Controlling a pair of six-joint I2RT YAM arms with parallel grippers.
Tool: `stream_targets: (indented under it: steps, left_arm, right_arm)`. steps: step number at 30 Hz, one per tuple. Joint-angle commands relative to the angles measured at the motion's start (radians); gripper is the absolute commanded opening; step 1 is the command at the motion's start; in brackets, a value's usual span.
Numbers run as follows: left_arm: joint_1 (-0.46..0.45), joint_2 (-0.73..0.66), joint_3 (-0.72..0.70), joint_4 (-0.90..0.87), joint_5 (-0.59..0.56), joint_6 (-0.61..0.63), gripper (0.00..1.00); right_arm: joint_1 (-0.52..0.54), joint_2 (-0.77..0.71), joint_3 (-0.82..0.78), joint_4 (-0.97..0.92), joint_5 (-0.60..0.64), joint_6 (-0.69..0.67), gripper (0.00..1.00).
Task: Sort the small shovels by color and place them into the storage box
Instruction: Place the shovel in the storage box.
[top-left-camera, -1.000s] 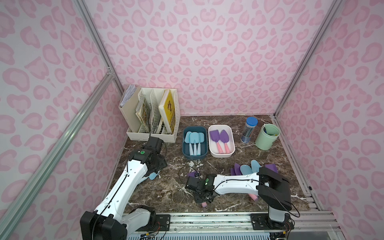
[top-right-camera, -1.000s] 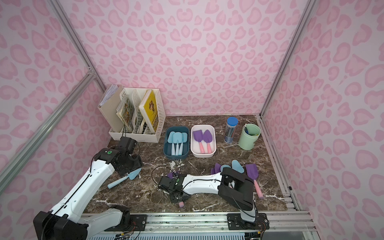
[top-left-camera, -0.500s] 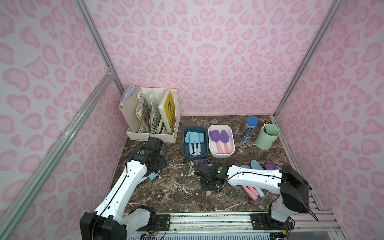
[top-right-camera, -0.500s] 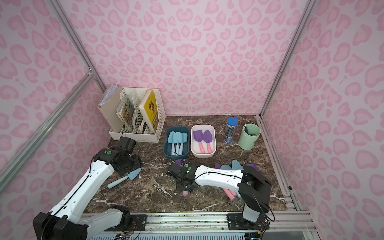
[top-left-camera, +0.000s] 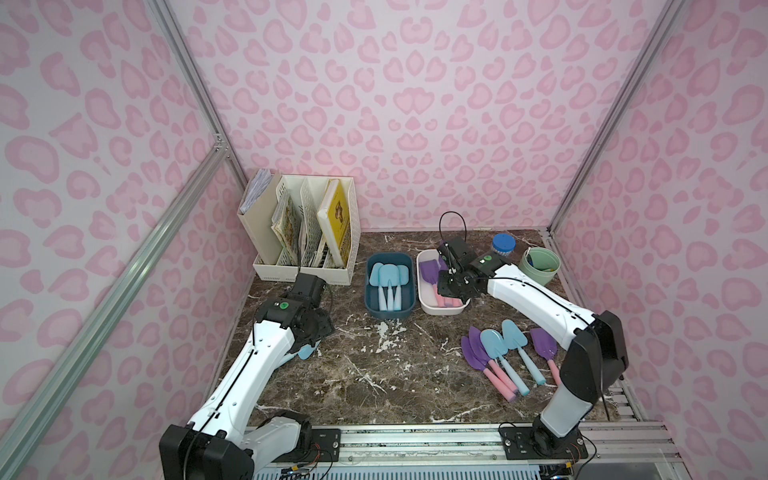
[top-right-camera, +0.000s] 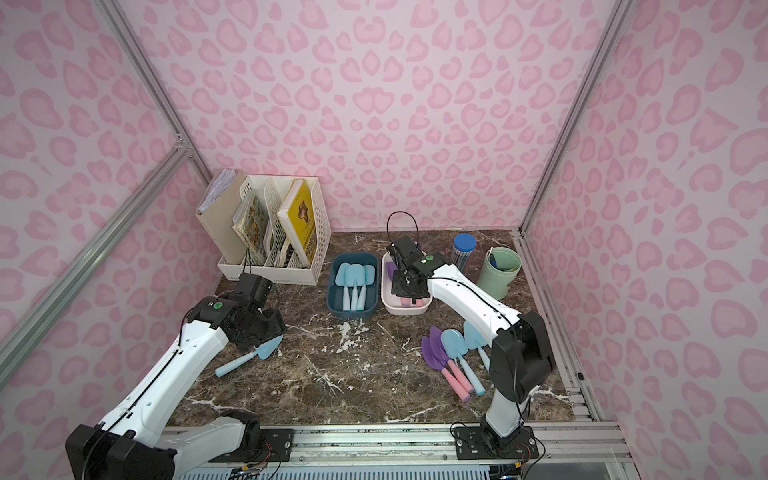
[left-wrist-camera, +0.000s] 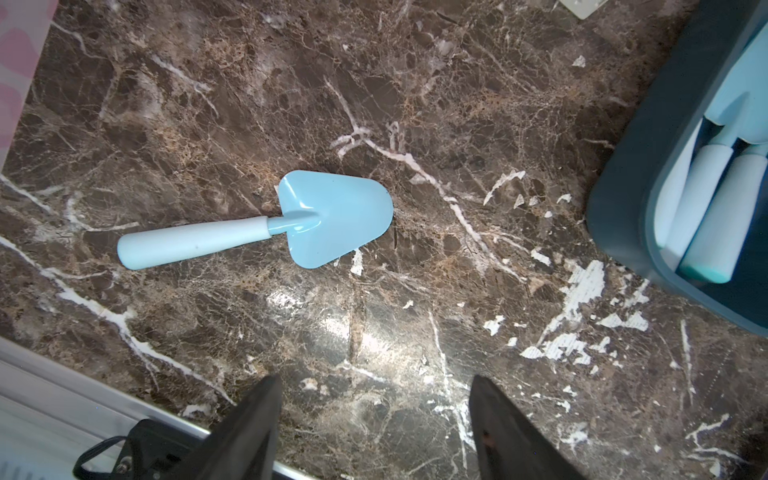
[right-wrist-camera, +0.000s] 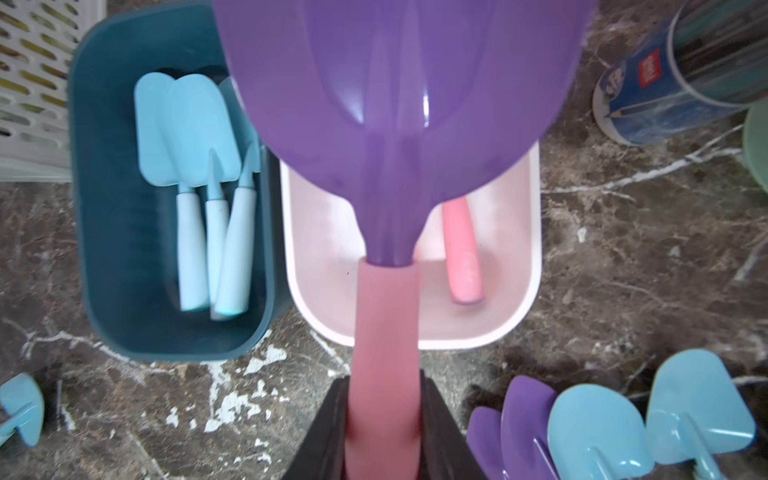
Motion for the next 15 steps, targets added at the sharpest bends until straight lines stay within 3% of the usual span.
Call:
stream_targets:
  steps: [1,15]
  left_arm:
    - [0.001,-0.004,0.007,-0.006,0.005,0.0,0.75]
    - [0.001,-0.012,0.01,-0.017,0.006,-0.001,0.75]
  right_arm:
    - [-0.044,0.069,0.049,-0.037,-0.024,-0.088,0.13]
    - [-0.107,0.267,0.184,-0.031,-0.042,-0.157,0.17]
